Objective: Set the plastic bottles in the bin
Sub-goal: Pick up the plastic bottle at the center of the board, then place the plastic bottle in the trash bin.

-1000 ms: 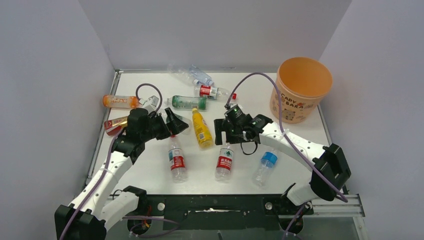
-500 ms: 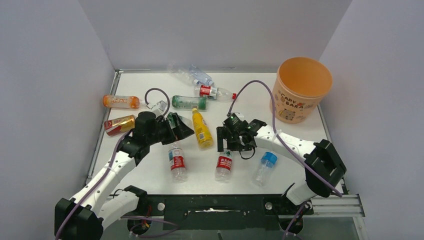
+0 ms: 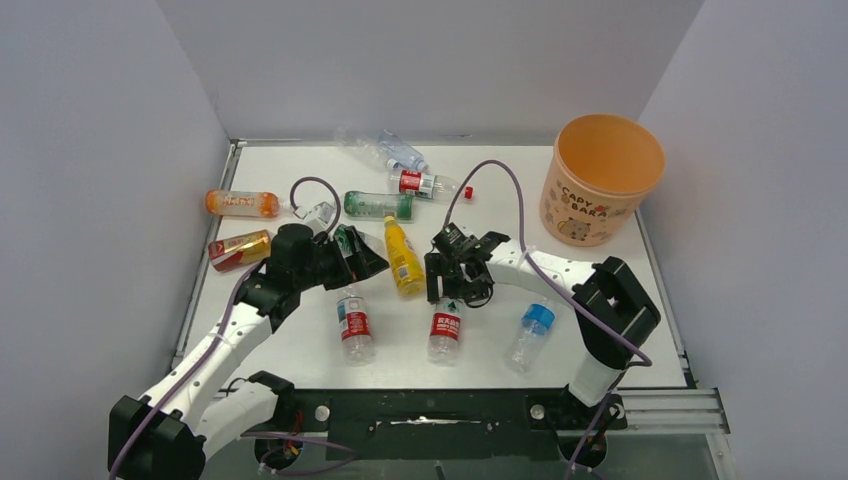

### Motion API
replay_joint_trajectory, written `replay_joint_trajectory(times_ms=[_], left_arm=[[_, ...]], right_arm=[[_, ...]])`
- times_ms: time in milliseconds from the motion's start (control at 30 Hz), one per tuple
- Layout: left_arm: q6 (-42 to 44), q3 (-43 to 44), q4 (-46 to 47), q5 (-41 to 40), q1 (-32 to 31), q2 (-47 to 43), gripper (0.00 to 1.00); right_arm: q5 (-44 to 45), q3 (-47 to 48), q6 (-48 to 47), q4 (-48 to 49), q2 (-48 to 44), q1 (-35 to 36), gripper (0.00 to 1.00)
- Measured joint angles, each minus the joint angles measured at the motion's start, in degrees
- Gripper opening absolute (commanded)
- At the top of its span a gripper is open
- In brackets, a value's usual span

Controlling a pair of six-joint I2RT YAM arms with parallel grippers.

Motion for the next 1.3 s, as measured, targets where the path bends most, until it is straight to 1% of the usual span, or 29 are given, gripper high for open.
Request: replay_joint_trajectory(times_ms=[133,200,233,433,567,667,800,900,1067,1300], left_arm=[[0.11,-0.02,0.0,-0.04,0.0,-0.2,0.98],[0.13,0.0,0.0,-0.02,-0.02,-0.2,0.98],[0.13,-0.02,0.0,-0.02,0.0,-0.2,0.98],[0.11,-0.02,0.02,0.0,0.0,-0.2,0.98],[0.11,0.0,0.02,-0.02,-0.02,-0.2,0.98],[0.07,0.0,0.04,-0.02,-0.02,-0.2,0.98],[-0.17,-0.02,0.28,-0.02,-0.28,0.04,0.98],[-0.37,-0.02,0.98,-0.04,-0.44,0.66,0.98],[-0.59,-0.02,2.32,-0.22,-1.09,2.03,0.98],[-0.76,-0.44,3.61,-0.2,-1.49,3.76,0.98]], right_arm=[[-0.52,0.17,-0.39,0.15,0.74,-0.02,0.59],[-0.63,0.35,-0.74,0.11,0.74,0.0,0.49],[-0.66,0.48,-0.96,0.07,0.74,-0.02,0.47],[-0.15,1.9,-1.68,-2.01,-0.39,-0.46,0.46],[0.52,4.48,-2.97,-4.98,-4.26,-1.36,0.46],[1.25,8.2,-4.7,-7.1,-8.57,-3.34,0.46],[2.1,14.38,-8.07,-9.16,-13.94,-8.46,0.48],[2.95,20.37,-11.13,-11.39,-15.69,-13.05,0.48],[3.63,31.71,-16.63,-13.62,-15.78,-22.51,0.48],[3.63,45.29,-21.81,-13.14,-13.94,-37.31,0.49]])
